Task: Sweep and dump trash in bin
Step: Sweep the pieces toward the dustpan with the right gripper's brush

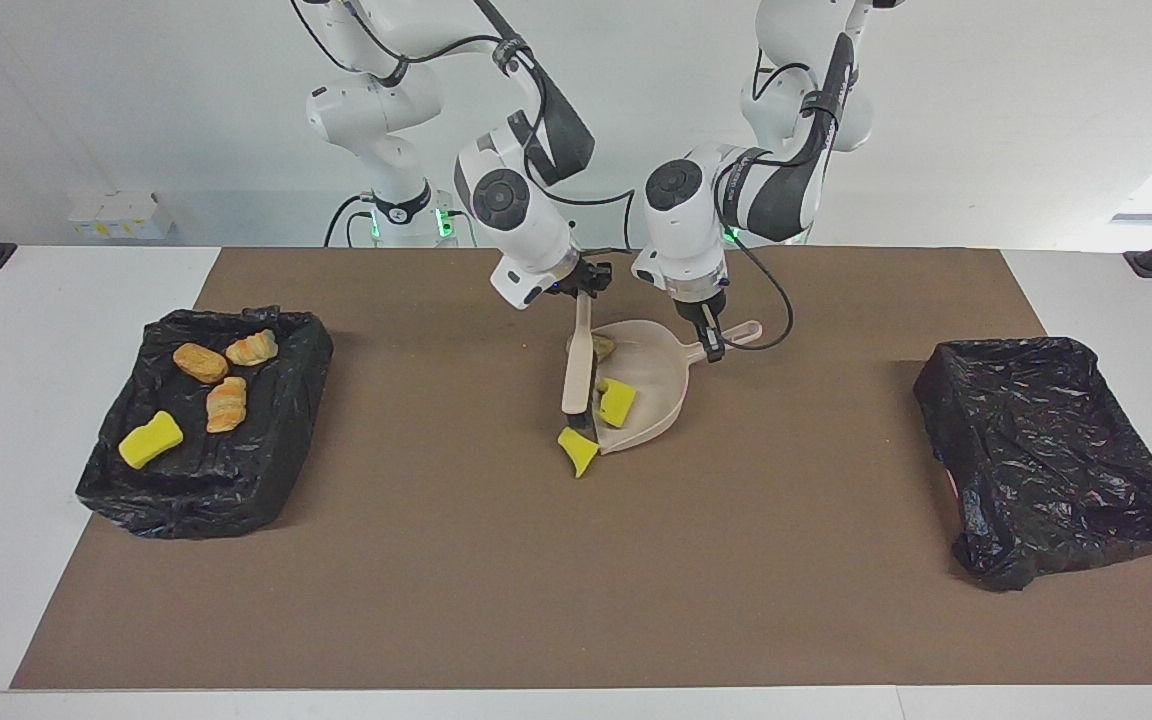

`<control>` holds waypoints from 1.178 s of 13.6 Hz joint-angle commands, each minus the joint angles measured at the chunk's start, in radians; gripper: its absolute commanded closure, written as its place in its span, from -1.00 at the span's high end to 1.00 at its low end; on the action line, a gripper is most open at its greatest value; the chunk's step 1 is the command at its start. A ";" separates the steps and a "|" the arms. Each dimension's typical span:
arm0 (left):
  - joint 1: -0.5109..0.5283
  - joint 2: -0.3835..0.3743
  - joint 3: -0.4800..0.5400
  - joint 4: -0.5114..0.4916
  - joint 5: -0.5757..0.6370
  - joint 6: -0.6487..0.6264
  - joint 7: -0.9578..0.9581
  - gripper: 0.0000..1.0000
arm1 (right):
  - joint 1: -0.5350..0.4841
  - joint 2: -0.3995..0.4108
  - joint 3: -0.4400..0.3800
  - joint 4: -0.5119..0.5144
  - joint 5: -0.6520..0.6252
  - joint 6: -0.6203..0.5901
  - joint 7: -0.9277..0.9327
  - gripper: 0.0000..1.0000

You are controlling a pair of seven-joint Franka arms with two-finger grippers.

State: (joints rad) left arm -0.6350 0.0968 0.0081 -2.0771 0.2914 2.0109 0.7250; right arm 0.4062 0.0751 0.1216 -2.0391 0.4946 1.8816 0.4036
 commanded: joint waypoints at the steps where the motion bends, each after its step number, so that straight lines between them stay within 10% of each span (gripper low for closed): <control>1: -0.003 -0.031 0.004 -0.041 0.000 0.037 0.001 -1.00 | -0.065 -0.057 0.003 -0.010 0.018 -0.079 -0.077 -1.00; 9: 0.018 -0.025 0.004 -0.040 -0.015 0.035 -0.116 -1.00 | -0.059 -0.090 0.004 -0.035 -0.382 -0.176 -0.176 -1.00; 16: 0.037 -0.026 0.006 -0.041 -0.060 0.022 -0.119 -1.00 | -0.052 -0.083 0.006 -0.159 -0.389 -0.043 -0.181 -1.00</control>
State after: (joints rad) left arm -0.6075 0.0946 0.0145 -2.0897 0.2410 2.0161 0.6220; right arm 0.3410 0.0076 0.1226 -2.1661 0.1140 1.7936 0.2482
